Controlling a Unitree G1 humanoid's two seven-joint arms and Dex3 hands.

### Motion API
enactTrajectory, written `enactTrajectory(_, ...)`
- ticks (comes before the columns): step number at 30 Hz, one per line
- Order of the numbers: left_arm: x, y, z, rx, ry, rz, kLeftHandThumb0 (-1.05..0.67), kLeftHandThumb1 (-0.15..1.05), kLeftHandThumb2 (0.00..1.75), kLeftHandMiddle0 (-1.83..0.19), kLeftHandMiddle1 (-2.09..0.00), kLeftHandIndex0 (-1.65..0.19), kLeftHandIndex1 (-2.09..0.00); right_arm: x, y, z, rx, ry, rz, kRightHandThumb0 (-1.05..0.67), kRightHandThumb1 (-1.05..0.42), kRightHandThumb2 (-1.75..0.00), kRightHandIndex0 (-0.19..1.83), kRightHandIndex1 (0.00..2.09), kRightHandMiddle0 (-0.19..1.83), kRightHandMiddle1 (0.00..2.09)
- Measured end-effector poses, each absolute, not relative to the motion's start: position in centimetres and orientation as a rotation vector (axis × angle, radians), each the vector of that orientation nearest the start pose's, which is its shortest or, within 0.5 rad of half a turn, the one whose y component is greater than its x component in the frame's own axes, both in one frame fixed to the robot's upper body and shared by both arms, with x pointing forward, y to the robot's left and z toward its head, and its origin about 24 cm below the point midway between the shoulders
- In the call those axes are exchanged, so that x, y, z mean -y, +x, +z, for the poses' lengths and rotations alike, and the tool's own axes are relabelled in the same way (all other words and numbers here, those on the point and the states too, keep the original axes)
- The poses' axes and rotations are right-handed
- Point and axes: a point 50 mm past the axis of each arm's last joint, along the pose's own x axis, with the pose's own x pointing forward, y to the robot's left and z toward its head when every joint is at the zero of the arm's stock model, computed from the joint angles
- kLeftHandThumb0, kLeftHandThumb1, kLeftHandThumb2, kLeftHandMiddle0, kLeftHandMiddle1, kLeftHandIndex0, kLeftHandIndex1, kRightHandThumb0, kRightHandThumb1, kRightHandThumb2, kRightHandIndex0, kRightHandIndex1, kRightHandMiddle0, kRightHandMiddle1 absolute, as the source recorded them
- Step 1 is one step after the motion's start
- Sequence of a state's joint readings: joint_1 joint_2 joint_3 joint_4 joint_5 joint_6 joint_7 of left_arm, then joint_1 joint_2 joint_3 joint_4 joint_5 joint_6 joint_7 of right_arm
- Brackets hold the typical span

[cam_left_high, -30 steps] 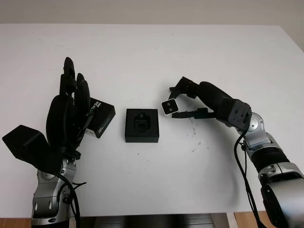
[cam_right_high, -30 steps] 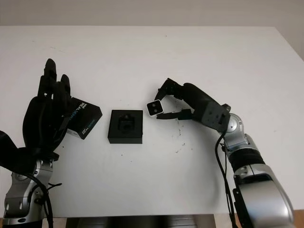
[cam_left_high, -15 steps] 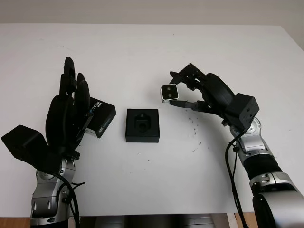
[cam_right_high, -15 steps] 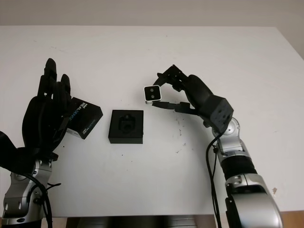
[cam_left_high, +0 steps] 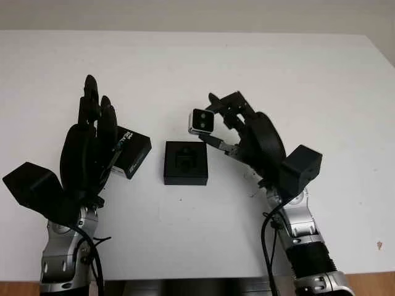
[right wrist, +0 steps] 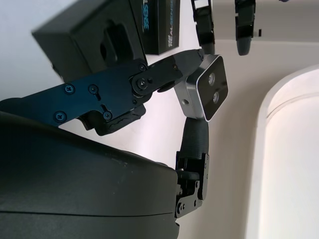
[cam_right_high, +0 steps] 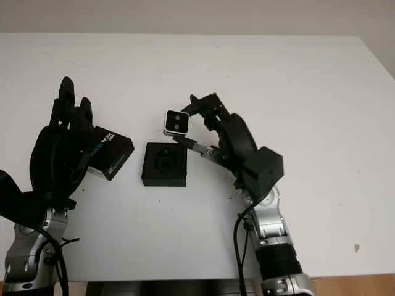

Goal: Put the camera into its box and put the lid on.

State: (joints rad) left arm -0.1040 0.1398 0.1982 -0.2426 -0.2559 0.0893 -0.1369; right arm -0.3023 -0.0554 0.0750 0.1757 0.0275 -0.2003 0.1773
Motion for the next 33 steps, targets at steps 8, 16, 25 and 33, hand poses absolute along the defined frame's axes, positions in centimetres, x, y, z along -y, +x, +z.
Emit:
enactTrajectory(8, -19.7, 26.2, 12.3, 0.289, -0.104, -0.030, -0.68, 1.05, 0.58, 0.19, 0.00, 0.19, 0.00, 10.4, 28.6, 9.2, 0.236, -0.040, 0.287, -0.42, -1.05, -0.30, 0.15, 0.04, 0.41, 2.09)
enactTrajectory(16, -19.5, 26.3, 12.2, 0.287, -0.108, -0.031, -0.68, 1.05, 0.59, 0.19, 0.00, 0.19, 0.00, 10.6, 28.4, 8.6, 0.211, -0.091, 0.283, -0.48, -1.05, -0.28, 0.15, 0.05, 0.52, 2.09)
enactTrajectory(25, -19.5, 26.3, 12.2, 0.288, -0.110, -0.027, -0.69, 1.05, 0.58, 0.19, 0.00, 0.19, 0.00, 11.1, 29.1, 7.4, 0.154, -0.164, 0.313, -0.48, -1.05, -0.24, 0.16, 0.06, 0.52, 2.09)
enactTrajectory(33, -19.4, 26.3, 12.3, 0.294, -0.111, -0.026, -0.69, 1.05, 0.59, 0.19, 0.00, 0.19, 0.00, 10.8, 30.6, 8.3, 0.182, -0.204, 0.351, -0.50, -1.05, -0.24, 0.17, 0.06, 0.48, 2.09)
